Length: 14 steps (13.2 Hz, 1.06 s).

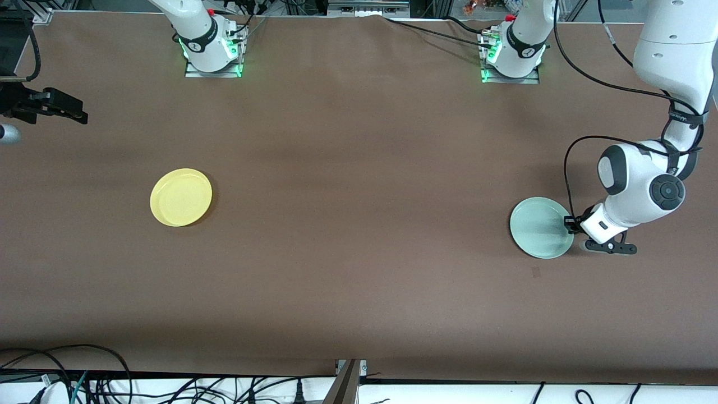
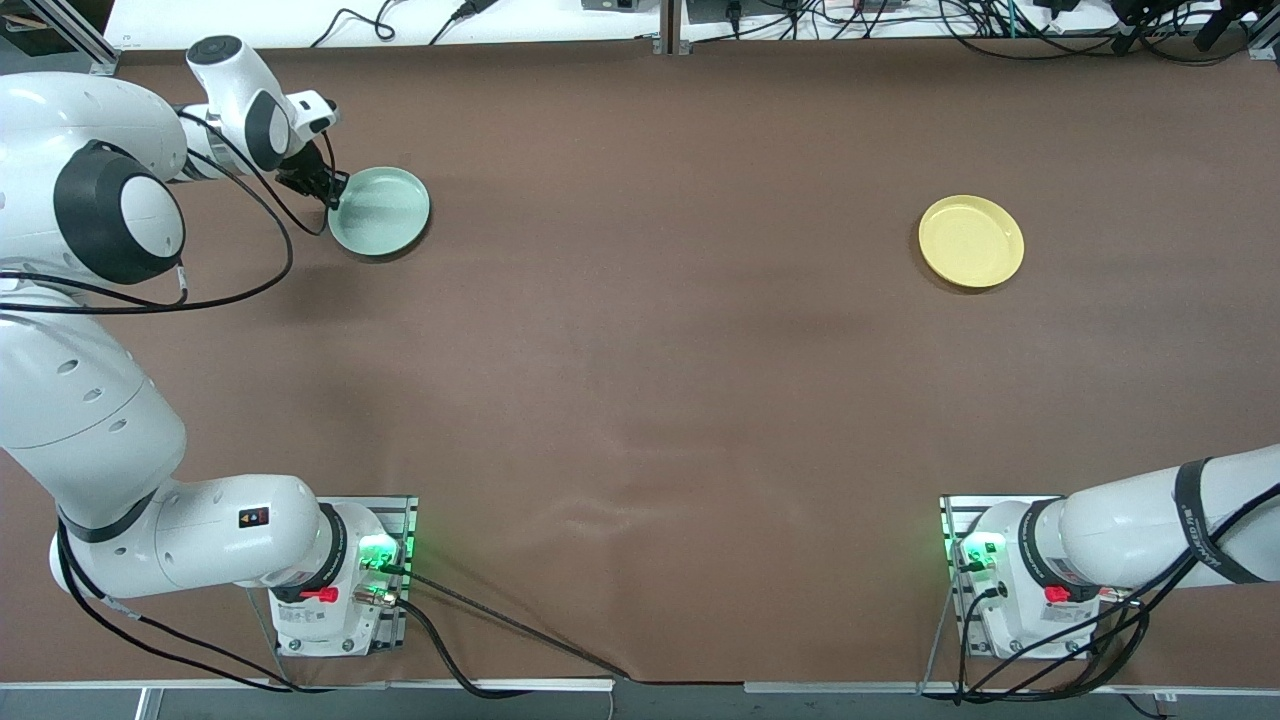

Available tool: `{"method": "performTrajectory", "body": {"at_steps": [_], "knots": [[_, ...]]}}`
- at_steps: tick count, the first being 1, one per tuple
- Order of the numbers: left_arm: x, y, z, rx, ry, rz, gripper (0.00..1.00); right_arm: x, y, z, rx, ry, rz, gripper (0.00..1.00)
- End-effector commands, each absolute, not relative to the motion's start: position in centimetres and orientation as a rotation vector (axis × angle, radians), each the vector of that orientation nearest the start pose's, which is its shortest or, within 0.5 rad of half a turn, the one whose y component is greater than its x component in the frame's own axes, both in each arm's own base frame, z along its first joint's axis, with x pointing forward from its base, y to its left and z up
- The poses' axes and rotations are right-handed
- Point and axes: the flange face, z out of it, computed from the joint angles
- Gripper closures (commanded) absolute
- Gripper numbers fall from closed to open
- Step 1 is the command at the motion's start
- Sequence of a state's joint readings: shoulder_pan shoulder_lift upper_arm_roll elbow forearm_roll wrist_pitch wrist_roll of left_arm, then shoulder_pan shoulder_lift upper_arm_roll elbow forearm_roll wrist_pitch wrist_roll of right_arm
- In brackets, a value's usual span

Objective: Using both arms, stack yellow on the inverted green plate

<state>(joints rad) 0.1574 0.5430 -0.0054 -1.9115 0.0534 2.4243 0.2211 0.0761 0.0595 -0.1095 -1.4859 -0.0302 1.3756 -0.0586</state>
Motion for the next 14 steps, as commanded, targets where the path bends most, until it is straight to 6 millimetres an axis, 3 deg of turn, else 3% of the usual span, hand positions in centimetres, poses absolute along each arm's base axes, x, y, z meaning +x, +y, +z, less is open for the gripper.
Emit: {"method": "performTrajectory", "body": {"at_steps": [1, 5, 7, 10, 14], "knots": [[63.0, 7.6, 26.9, -3.081, 0.241, 0.127, 1.00, 55.0, -2.2, 61.8, -3.131, -0.037, 0.253, 0.00], [65.6, 3.2, 33.2, -3.054, 0.321, 0.209, 1.00, 55.0, -2.2, 61.8, -3.127, -0.041, 0.252, 0.00], [66.8, 1.0, 35.8, -2.979, 0.364, 0.170, 1.00, 55.0, -2.2, 61.9, -3.127, -0.041, 0.249, 0.00], [67.0, -5.3, 38.9, -2.784, 0.448, 0.190, 1.00, 55.0, -2.2, 61.8, -3.127, -0.041, 0.252, 0.00], [65.7, -15.2, 42.3, -2.558, 0.495, 0.143, 1.00, 55.0, -2.2, 61.8, -3.127, -0.041, 0.252, 0.00]]}}
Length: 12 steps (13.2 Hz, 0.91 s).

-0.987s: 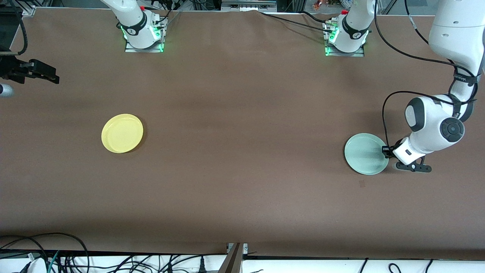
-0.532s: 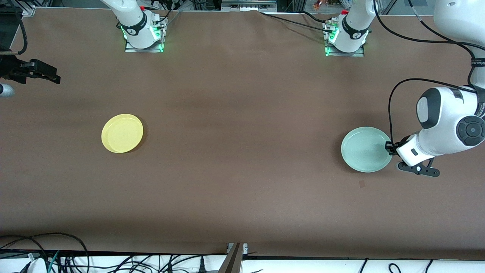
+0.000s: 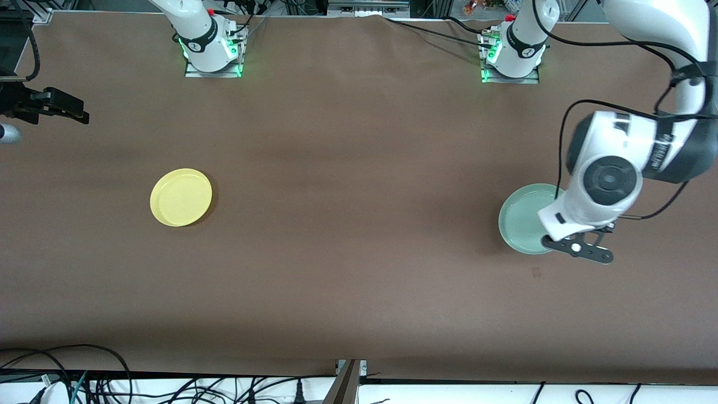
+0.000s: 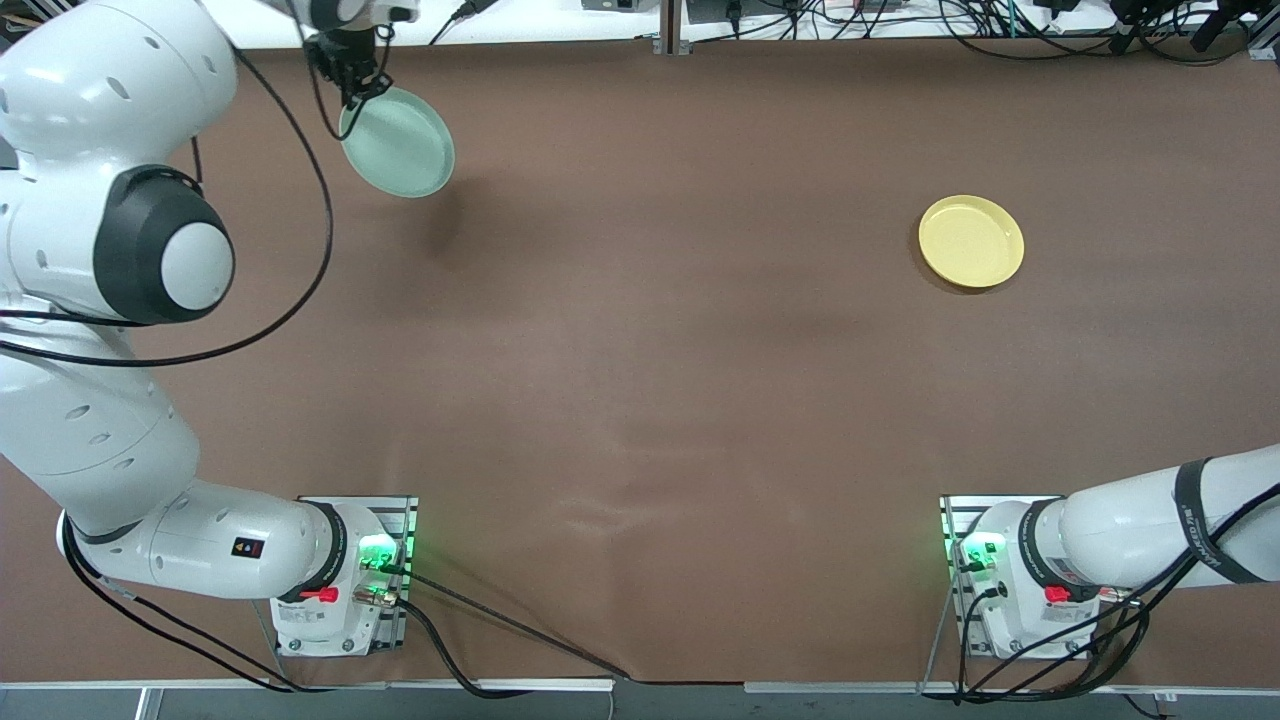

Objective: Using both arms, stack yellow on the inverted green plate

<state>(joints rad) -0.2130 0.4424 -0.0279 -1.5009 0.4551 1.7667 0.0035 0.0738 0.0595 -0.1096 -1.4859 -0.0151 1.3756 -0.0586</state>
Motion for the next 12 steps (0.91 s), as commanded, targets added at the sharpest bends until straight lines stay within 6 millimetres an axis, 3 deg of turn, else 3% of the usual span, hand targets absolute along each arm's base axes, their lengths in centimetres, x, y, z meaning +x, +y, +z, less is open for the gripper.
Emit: {"method": "performTrajectory", "body": {"at_steps": [1, 6, 12], "knots": [[64.9, -17.6, 42.3, -2.523, 0.498, 0.133, 1.00, 55.0, -2.2, 61.8, -3.127, -0.041, 0.252, 0.00], [58.5, -31.4, 40.5, -2.181, 0.458, -0.011, 1.00, 55.0, -2.6, 61.7, -3.125, -0.029, 0.254, 0.00], [47.7, -47.3, 32.4, -1.857, 0.363, -0.253, 1.00, 55.1, -2.9, 61.6, -3.111, -0.017, 0.256, 0.00]]}}
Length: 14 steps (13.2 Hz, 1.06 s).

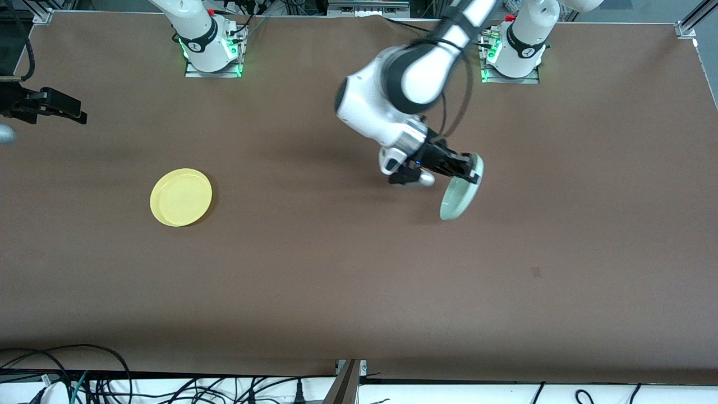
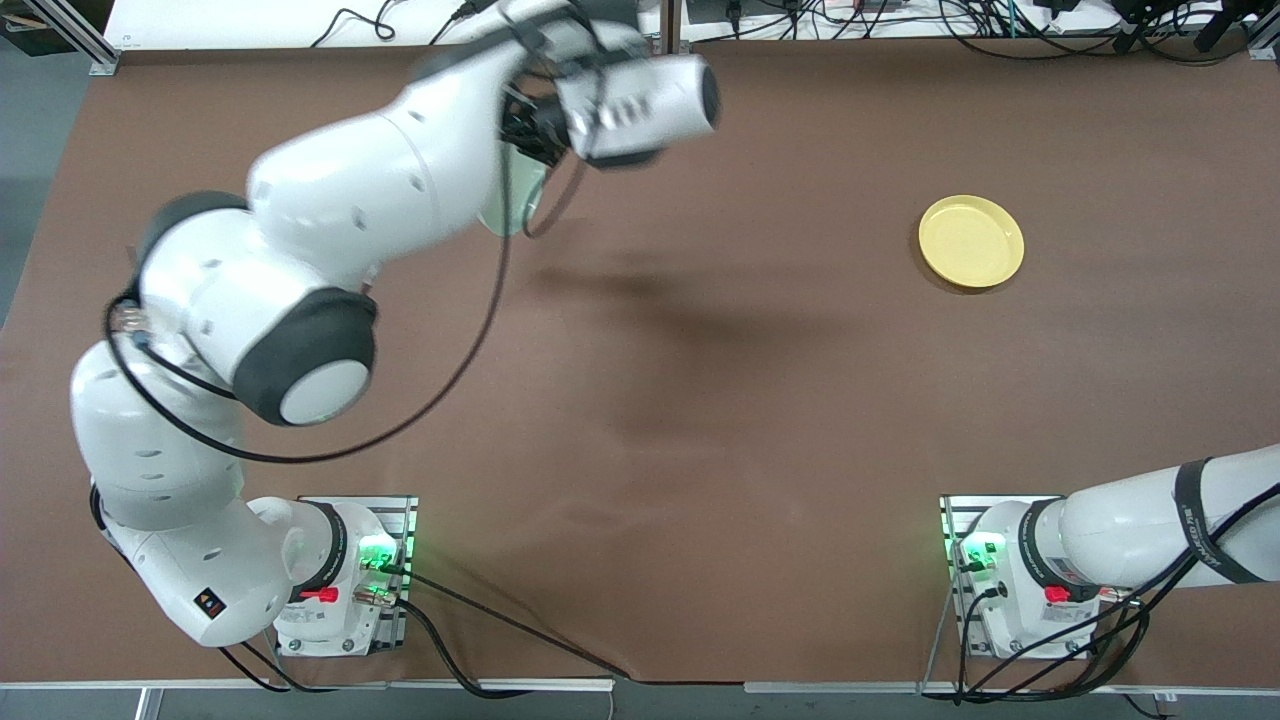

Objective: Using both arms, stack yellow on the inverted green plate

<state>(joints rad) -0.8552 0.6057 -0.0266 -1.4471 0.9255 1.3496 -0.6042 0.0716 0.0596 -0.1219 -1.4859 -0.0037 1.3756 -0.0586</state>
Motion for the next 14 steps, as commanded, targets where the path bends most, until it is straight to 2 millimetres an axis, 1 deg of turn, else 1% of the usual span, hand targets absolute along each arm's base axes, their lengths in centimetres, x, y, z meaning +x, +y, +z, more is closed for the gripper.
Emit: {"method": "performTrajectory", "body": {"at_steps": [1, 2, 3, 4, 5, 6, 8, 9, 10, 11, 12, 13, 14], "knots": [[46.4, -49.2, 31.5, -1.801, 0.371, -0.297, 1.00, 55.4, -2.9, 61.1, -3.106, -0.015, 0.267, 0.00], [45.6, -50.3, 30.7, -1.757, 0.384, -0.326, 1.00, 55.5, -2.8, 60.9, -3.102, -0.017, 0.274, 0.00], [44.6, -51.4, 30.2, -1.727, 0.399, -0.362, 1.00, 55.7, -2.8, 60.3, -3.103, -0.019, 0.291, 0.00], [43.8, -52.5, 29.7, -1.698, 0.415, -0.404, 1.00, 56.4, -2.7, 58.8, -3.110, -0.024, 0.338, 0.00], [42.8, -53.7, 28.8, -1.673, 0.431, -0.451, 1.00, 56.6, -2.7, 58.7, -3.118, -0.007, 0.337, 0.00], [42.1, -55.3, 28.2, -1.652, 0.444, -0.500, 1.00, 56.8, -3.3, 58.3, -3.116, 0.010, 0.339, 0.00], [40.1, -58.1, 26.2, -1.611, 0.482, -0.569, 1.00, 58.1, -7.2, 54.1, -3.093, 0.115, 0.441, 0.00], [39.9, -58.7, 25.7, -1.592, 0.488, -0.596, 1.00, 58.6, -8.6, 52.6, -3.086, 0.144, 0.469, 0.00], [39.0, -59.8, 25.3, -1.589, 0.507, -0.623, 1.00, 59.3, -9.9, 51.8, -3.091, 0.107, 0.426, 0.00], [38.4, -60.6, 25.0, -1.595, 0.531, -0.650, 1.00, 60.0, -10.8, 50.4, -3.091, 0.003, 0.401, 0.00], [37.9, -61.3, 24.6, -1.612, 0.554, -0.684, 1.00, 60.7, -12.3, 48.2, -3.084, -0.021, 0.418, 0.00], [37.6, -61.8, 24.3, -1.628, 0.571, -0.713, 1.00, 61.2, -13.4, 46.4, -3.081, 0.000, 0.432, 0.00], [37.5, -62.3, 23.9, -1.638, 0.596, -0.728, 1.00, 61.8, -13.7, 44.2, -3.057, 0.015, 0.441, 0.00]]}}
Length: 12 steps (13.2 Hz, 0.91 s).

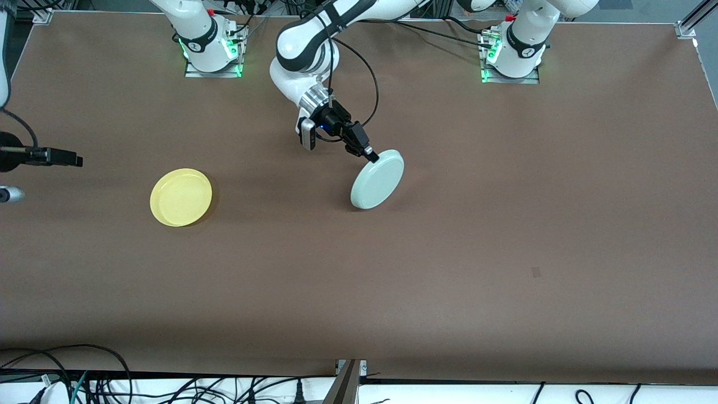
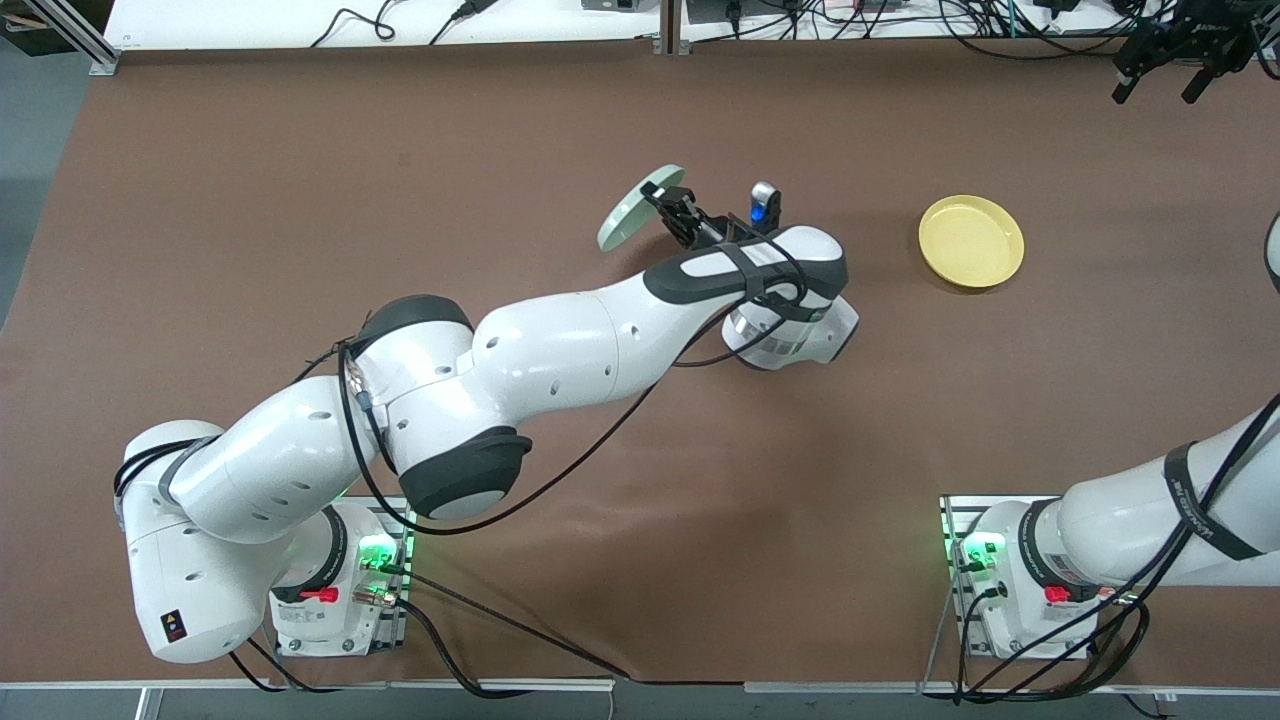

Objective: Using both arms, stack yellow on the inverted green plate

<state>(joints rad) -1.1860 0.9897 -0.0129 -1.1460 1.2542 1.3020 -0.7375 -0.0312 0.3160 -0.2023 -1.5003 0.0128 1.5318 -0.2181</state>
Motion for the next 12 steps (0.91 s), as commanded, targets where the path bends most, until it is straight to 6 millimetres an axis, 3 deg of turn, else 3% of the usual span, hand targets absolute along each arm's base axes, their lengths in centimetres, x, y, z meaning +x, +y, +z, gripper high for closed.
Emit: {"method": "performTrajectory", "body": {"at_steps": [1, 4, 7, 12], "knots": [[37.3, -62.5, 23.5, -1.640, 0.612, -0.733, 1.00, 62.3, -14.6, 41.8, -3.025, 0.047, 0.449, 0.00], [36.0, -63.0, 21.8, -1.635, 0.621, -0.757, 1.00, 62.6, -15.2, 35.6, -3.003, 0.057, 0.442, 0.00], [34.6, -63.3, 19.6, -1.620, 0.623, -0.782, 1.00, 61.0, -15.2, 30.3, -3.024, 0.078, 0.389, 0.00], [33.8, -63.3, 18.8, -1.613, 0.615, -0.792, 1.00, 57.9, -14.8, 25.1, -3.040, 0.097, 0.357, 0.00]]}}
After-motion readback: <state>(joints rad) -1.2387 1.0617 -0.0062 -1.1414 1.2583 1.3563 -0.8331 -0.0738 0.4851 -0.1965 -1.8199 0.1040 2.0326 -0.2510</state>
